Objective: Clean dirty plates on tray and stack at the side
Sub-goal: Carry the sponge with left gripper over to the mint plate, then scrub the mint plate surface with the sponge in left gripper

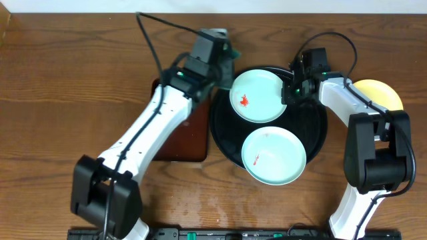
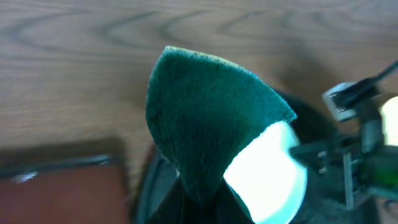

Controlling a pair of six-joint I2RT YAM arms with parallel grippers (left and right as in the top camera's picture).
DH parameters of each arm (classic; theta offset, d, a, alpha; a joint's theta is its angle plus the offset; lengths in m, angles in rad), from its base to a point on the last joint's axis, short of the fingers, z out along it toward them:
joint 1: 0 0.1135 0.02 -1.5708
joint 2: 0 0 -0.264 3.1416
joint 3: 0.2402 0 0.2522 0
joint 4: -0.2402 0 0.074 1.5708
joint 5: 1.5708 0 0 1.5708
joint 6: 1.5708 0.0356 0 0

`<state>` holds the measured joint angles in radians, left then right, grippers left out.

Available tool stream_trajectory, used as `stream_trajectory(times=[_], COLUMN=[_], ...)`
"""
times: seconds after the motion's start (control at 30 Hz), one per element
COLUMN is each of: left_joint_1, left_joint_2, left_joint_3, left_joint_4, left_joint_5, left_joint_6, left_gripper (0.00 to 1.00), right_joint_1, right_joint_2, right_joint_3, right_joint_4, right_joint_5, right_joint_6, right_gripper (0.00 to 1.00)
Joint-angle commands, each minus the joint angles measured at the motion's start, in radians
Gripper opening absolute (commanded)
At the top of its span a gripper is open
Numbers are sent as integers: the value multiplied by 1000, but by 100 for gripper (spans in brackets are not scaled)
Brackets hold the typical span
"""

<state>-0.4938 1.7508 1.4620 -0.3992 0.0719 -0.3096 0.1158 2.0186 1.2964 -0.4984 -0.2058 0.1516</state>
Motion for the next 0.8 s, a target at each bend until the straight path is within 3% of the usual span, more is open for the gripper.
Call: stream_trajectory(times=[0.0, 0.13, 0.33, 0.77], left_joint_1=[-31, -53, -74, -82], left_joint_2=[44, 86, 202, 362], left_joint_3=[23, 51, 190, 189], left_joint_4=[52, 65, -87, -94], left_joint_5=[-13, -13, -5, -6], left_joint_6=[-100, -131, -76, -66], left_gripper=[7, 7, 7, 7], right_joint_1=[17, 22, 23, 19], right_joint_2=[1, 1, 1, 1], right_joint_3=[0, 0, 0, 0], right_joint_4=[-18, -17, -17, -14], right_joint_5=[-9, -9, -8, -1], right_joint_6=[-8, -11, -11, -12], right_gripper=[1, 1, 1, 1])
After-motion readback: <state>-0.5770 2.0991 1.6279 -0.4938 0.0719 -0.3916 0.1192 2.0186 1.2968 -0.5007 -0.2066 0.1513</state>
